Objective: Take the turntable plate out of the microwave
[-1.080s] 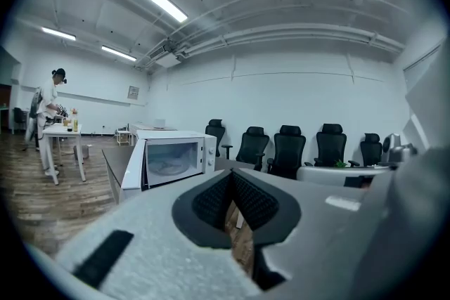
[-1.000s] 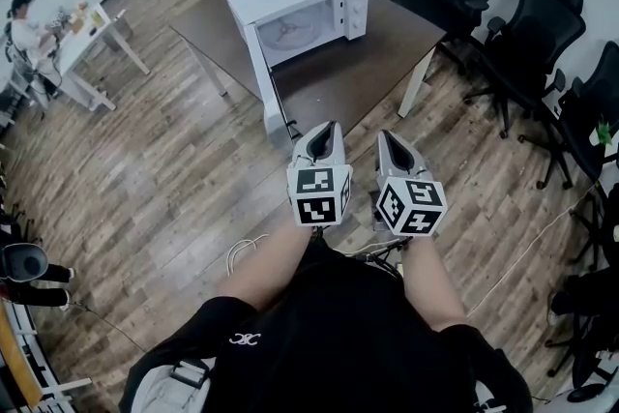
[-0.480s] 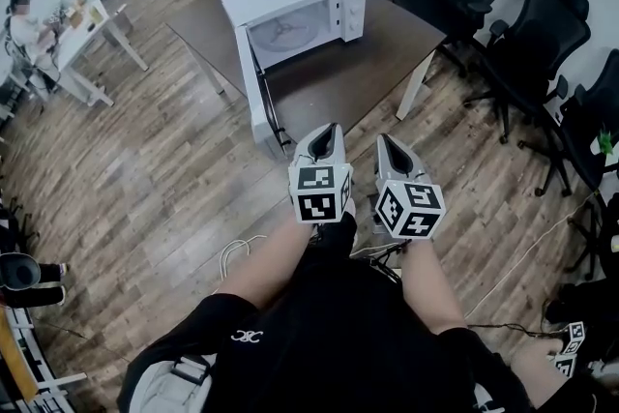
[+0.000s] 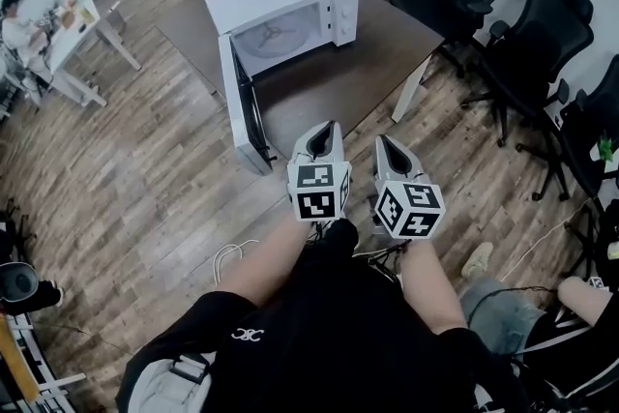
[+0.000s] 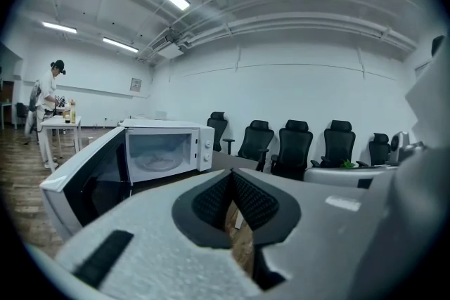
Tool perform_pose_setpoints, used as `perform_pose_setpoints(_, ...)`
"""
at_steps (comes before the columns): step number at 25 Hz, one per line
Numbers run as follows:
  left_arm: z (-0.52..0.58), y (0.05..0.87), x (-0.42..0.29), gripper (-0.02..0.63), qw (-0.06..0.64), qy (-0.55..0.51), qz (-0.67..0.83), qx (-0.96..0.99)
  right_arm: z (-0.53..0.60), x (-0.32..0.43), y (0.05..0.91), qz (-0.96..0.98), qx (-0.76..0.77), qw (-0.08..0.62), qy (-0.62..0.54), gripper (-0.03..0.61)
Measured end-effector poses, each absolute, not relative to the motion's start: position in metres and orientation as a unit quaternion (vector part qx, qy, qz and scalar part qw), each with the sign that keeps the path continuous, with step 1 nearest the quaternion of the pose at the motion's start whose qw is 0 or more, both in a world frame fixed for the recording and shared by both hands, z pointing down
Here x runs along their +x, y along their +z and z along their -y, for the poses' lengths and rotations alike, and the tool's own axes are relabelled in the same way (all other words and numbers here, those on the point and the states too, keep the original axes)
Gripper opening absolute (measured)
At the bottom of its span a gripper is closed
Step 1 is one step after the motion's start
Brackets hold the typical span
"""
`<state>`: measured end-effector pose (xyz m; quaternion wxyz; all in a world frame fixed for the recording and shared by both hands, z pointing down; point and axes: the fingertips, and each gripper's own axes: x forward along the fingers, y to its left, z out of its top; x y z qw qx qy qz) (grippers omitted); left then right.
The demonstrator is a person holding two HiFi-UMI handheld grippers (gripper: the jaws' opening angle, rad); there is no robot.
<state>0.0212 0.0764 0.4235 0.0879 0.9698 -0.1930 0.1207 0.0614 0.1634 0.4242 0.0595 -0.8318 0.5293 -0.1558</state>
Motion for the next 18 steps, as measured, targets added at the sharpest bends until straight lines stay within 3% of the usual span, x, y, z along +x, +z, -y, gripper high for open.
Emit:
perform_pose_setpoints(6, -0.045, 0.429, 0.036, 0.009, 0.098, 0.118, 0.206, 0.966, -0.135, 0.075, 0.429, -0.541, -0.824, 0.053, -0.159, 0.009)
perform_pose_setpoints(18, 0.029, 0.431, 0.135, 0.009, 0.112, 0.12, 0.226, 0.96, -0.055, 0.177, 0.431, -0.562, -0.806, 0.043, -0.182, 0.009)
